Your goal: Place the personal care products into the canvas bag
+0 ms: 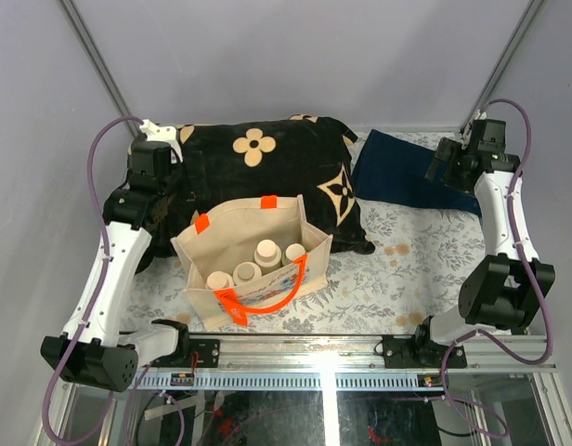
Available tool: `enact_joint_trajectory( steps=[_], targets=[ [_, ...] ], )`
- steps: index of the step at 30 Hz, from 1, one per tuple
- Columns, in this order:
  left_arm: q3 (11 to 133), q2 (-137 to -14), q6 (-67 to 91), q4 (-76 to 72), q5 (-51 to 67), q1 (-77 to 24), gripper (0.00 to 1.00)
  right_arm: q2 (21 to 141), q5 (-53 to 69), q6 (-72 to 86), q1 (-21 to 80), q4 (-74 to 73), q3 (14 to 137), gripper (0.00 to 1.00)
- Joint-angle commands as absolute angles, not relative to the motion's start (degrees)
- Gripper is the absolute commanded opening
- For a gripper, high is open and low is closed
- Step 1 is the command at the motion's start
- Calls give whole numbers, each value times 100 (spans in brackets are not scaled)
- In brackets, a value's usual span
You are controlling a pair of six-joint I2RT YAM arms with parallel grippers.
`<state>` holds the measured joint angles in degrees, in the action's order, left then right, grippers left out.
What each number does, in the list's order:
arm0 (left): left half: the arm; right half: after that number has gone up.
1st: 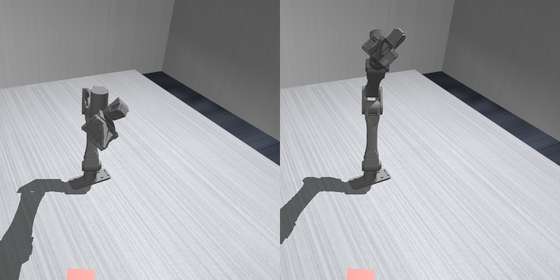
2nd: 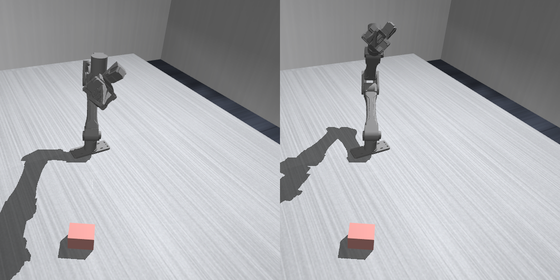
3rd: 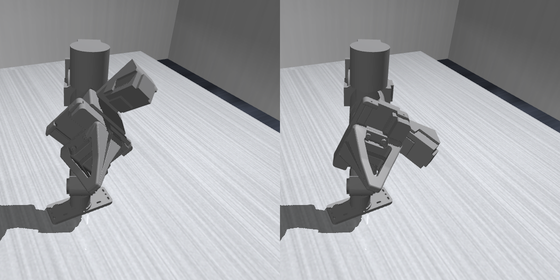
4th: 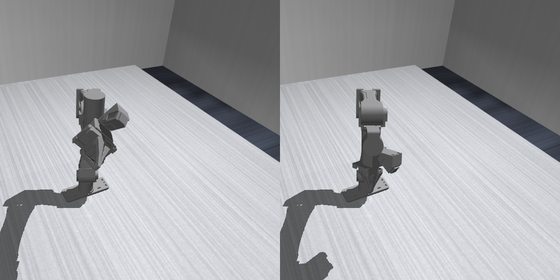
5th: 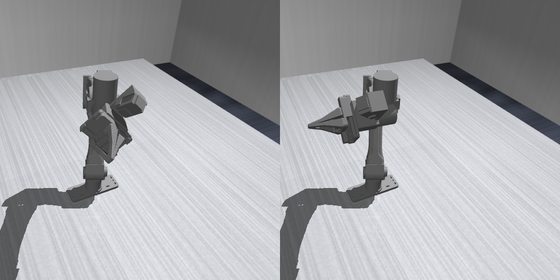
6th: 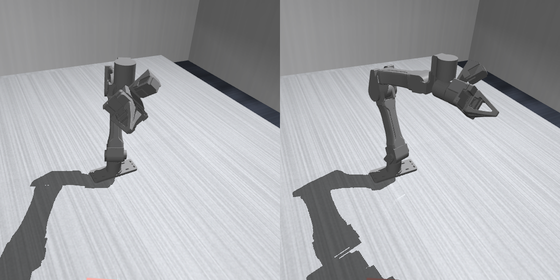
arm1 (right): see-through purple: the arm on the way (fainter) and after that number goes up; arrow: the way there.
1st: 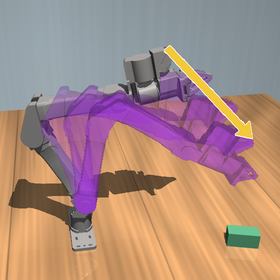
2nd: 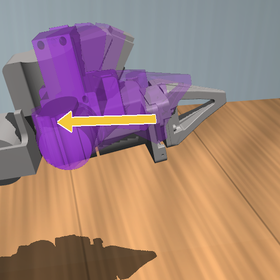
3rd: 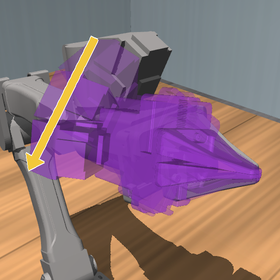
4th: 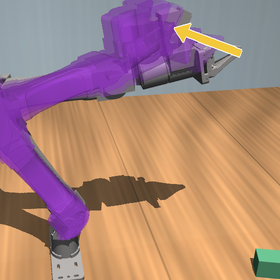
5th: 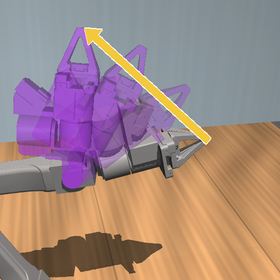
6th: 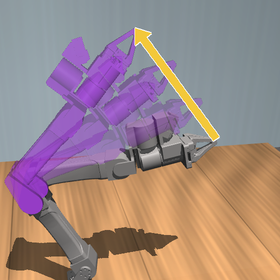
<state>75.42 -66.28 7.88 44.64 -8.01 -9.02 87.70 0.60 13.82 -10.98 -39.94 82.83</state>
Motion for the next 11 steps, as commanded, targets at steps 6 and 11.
enact_joint_trajectory(
  steps=[6, 11],
  targets=[
    [7420, -6366, 818, 4139, -1033, -931, 100, 8402, -13, 1210, -1081, -3843, 8415, 99],
    [7442, -6285, 792, 4198, -1086, -929, 100, 8411, -19, 1203, -1080, -3885, 8418, 99]
  ],
)
